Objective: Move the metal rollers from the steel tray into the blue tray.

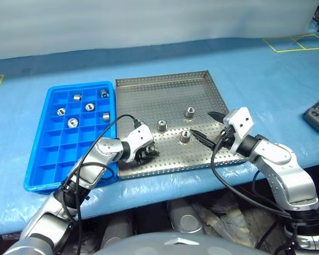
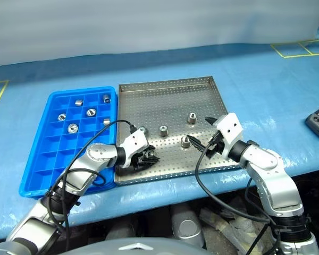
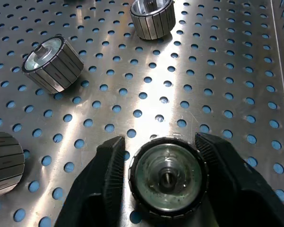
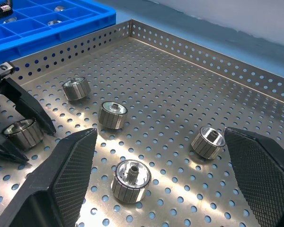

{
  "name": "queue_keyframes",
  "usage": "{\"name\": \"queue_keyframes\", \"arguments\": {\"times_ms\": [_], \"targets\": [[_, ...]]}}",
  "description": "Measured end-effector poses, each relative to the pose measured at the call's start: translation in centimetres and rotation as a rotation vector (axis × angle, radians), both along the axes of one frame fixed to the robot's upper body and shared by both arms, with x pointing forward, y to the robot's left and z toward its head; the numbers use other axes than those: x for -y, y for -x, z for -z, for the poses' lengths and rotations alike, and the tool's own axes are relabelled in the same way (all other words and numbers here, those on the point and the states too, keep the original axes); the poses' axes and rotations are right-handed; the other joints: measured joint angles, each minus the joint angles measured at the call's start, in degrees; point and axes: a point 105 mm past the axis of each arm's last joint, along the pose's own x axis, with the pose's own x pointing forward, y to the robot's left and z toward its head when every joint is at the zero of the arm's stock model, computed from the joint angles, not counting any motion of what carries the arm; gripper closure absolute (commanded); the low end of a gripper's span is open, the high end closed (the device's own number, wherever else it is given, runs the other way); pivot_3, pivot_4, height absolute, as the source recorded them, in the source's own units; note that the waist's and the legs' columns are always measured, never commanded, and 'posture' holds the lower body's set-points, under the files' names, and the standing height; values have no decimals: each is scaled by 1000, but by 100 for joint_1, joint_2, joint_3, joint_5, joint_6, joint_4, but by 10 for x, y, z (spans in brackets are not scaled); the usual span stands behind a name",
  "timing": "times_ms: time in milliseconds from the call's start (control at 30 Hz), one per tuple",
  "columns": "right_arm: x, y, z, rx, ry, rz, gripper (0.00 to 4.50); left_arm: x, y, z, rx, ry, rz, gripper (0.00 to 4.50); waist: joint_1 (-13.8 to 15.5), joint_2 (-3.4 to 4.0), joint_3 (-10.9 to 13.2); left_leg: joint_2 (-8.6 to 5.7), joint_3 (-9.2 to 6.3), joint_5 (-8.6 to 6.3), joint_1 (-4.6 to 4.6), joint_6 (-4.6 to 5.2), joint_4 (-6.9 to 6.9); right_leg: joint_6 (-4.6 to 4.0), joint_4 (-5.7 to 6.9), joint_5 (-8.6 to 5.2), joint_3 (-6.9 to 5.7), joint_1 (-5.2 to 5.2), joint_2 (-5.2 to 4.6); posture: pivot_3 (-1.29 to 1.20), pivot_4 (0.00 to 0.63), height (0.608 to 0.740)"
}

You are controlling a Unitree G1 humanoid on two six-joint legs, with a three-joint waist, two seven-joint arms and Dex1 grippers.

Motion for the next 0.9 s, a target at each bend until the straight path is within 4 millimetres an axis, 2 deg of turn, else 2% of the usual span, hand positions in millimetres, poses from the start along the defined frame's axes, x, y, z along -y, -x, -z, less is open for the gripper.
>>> {"name": "queue_keyframes", "arguments": {"times_ms": [100, 467, 600, 700, 800, 900], "targets": [[0, 0, -1, 2, 0, -1, 0, 0, 0, 0, -1, 0, 0, 2721, 0, 0, 0, 0, 1, 0, 0, 0, 0, 1, -1, 0, 1, 0, 0, -332, 150, 740], [-10, -3, -3, 10, -13, -37, 0, -3, -1, 0, 6, -4, -14, 2723, 3, 0, 0, 0, 1, 0, 0, 1, 0, 2, -1, 1, 3, 0, 0, -314, 150, 740], [-21, -1, 3, -18, -27, -87, 0, -11, -4, -10, 31, 39, -77, 2723, 19, -1, 2, 2, 0, -1, -2, 1, 0, 2, -1, 1, 4, -5, -2, -268, 150, 740], [-32, -2, 14, -69, -24, -145, 0, -29, -8, -37, 104, 104, -178, 2723, 38, 1, 5, 4, -1, -1, -2, 0, 0, 3, 0, 2, 5, -7, -24, -221, 150, 740], [-38, -7, 20, -94, -20, -189, 0, -70, -8, -64, 210, 93, -334, 2723, 89, 7, 9, 9, 0, -2, 1, -1, -2, 2, 4, 2, 6, -9, -21, -145, 150, 740], [-45, -14, 16, -81, -17, -231, 0, -110, -2, -74, 267, 52, -508, 2723, 236, 7, 11, 8, -4, -2, 1, -2, -2, 1, 2, 2, 2, -9, -21, -80, 150, 740]]}}
